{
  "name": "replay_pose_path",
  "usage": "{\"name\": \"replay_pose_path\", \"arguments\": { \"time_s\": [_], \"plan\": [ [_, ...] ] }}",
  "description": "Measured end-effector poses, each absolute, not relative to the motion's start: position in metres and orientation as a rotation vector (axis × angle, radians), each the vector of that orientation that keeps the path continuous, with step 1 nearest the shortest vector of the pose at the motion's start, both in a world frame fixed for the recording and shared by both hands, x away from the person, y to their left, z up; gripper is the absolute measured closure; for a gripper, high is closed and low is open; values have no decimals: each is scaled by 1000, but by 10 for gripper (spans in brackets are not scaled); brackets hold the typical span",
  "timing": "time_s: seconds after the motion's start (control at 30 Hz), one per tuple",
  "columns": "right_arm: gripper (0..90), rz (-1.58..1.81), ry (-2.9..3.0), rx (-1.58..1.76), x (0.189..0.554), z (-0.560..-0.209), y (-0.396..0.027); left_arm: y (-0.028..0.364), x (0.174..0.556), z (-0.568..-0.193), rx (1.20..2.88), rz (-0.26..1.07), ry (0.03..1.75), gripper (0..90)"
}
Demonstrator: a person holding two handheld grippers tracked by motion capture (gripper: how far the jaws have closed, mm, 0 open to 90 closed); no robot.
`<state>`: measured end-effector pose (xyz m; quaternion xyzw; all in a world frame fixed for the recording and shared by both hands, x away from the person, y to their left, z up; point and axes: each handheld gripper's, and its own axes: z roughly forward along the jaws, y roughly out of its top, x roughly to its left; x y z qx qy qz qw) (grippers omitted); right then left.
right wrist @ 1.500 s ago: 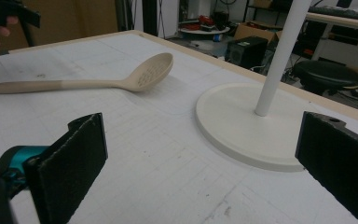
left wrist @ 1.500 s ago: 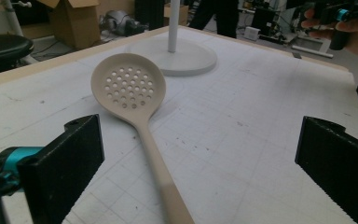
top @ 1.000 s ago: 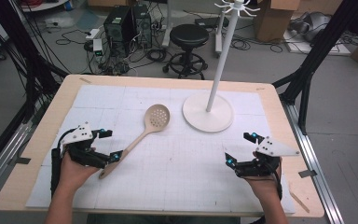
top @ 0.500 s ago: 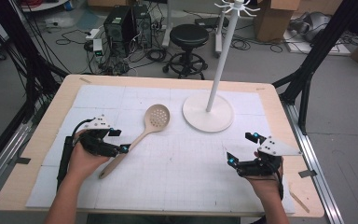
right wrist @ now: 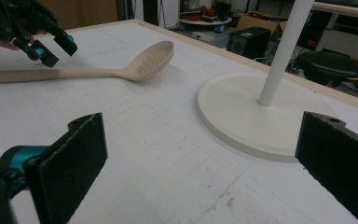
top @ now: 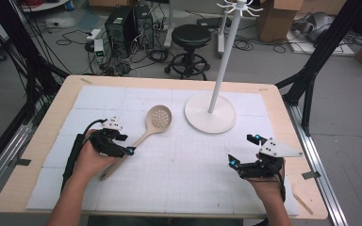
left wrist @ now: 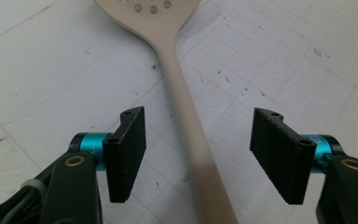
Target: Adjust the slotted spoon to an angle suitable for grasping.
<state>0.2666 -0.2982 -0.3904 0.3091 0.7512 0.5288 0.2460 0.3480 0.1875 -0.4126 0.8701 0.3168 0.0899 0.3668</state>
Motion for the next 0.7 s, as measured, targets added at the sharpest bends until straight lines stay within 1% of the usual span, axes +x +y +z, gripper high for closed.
{"name": "replay_pose_path", "arguments": {
  "time_s": [0.07, 0.13, 0.23, 0.3, 0.33, 0.4, 0.53, 0.6, 0.7],
  "plan": [
    [8, 1443, 2048, 844, 267, -391, -298, 181, 351, -413, 2284, 222, 811, 415],
    [8, 1440, 2050, 845, 267, -391, -299, 176, 353, -415, 2315, 220, 814, 421],
    [8, 1438, 2051, 851, 267, -392, -300, 171, 356, -419, 2374, 212, 830, 457],
    [8, 1437, 2052, 850, 267, -392, -300, 169, 357, -422, 2406, 202, 850, 493],
    [8, 1435, 2051, 849, 267, -392, -300, 168, 358, -423, 2425, 219, 869, 506],
    [8, 1431, 2054, 848, 267, -392, -300, 167, 360, -425, 2466, 202, 873, 544],
    [8, 1428, 2056, 850, 267, -392, -300, 167, 360, -424, 2483, 198, 865, 597],
    [8, 1427, 2058, 851, 267, -392, -299, 164, 359, -424, 2477, 185, 860, 668],
    [8, 1426, 2061, 851, 266, -392, -299, 165, 360, -423, 2494, 186, 852, 682]
  ]
}}
